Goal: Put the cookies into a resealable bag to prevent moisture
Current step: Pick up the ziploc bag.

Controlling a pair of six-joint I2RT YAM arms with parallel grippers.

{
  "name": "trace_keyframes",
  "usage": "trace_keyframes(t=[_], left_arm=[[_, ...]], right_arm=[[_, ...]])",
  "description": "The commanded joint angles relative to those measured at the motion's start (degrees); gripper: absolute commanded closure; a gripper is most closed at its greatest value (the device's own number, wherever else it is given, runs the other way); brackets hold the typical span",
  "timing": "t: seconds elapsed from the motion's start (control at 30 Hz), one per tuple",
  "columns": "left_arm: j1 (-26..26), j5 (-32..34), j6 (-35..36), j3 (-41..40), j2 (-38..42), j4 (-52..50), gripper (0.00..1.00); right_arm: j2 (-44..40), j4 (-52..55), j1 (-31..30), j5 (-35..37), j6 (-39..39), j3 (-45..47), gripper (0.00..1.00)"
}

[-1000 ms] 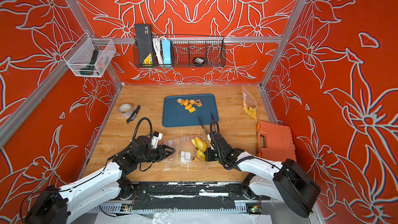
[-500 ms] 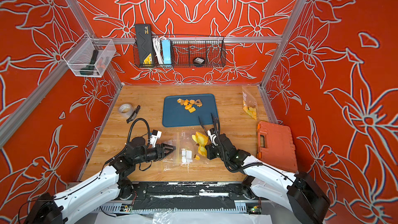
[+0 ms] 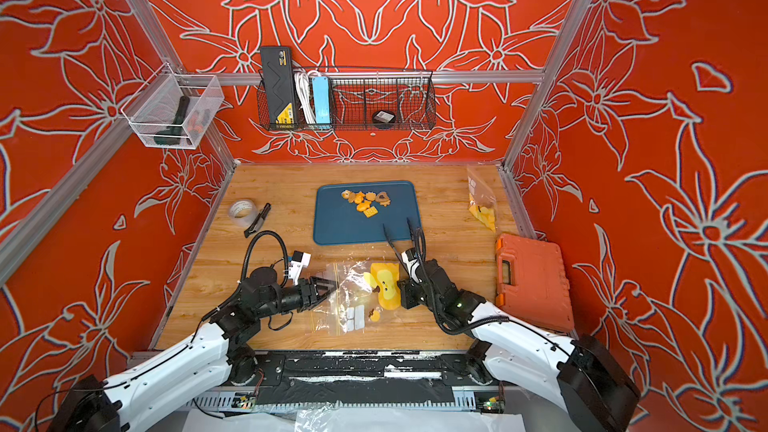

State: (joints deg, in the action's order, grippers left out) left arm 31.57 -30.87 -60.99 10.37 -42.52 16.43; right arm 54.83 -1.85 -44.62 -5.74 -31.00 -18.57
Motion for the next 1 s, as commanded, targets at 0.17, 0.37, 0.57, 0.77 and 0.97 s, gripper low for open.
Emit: trace_keyframes(t=[0.17,0.37,0.57,0.77,0.97], left_arm=[[0.2,-0.3,0.9,0.0,-2.2,2.7,0.53],[1.3,-0.5,-0.1,-2.3,-6.7,9.9,0.56],[3.5,2.0,0.5,-3.3,-8.2,12.2,0.58],[4.8,4.6,0.3,-7.0,-9.8,16.4,0.64],[7.0,6.7,0.3,-7.2,-13.6,20.8,0.68]], right_arm=[[-1.7,-7.9,0.0,3.1,-15.8,2.3,1.0],[-0.3,-9.6,0.1,5.4,-22.8,4.3,1.0],[-0.3,-11.1,0.1,6.9,-29.2,5.9,1.0],[-0.5,-10.1,0.1,7.8,-31.4,5.8,1.0],[1.5,-10.0,0.1,6.4,-32.5,6.7,1.0]])
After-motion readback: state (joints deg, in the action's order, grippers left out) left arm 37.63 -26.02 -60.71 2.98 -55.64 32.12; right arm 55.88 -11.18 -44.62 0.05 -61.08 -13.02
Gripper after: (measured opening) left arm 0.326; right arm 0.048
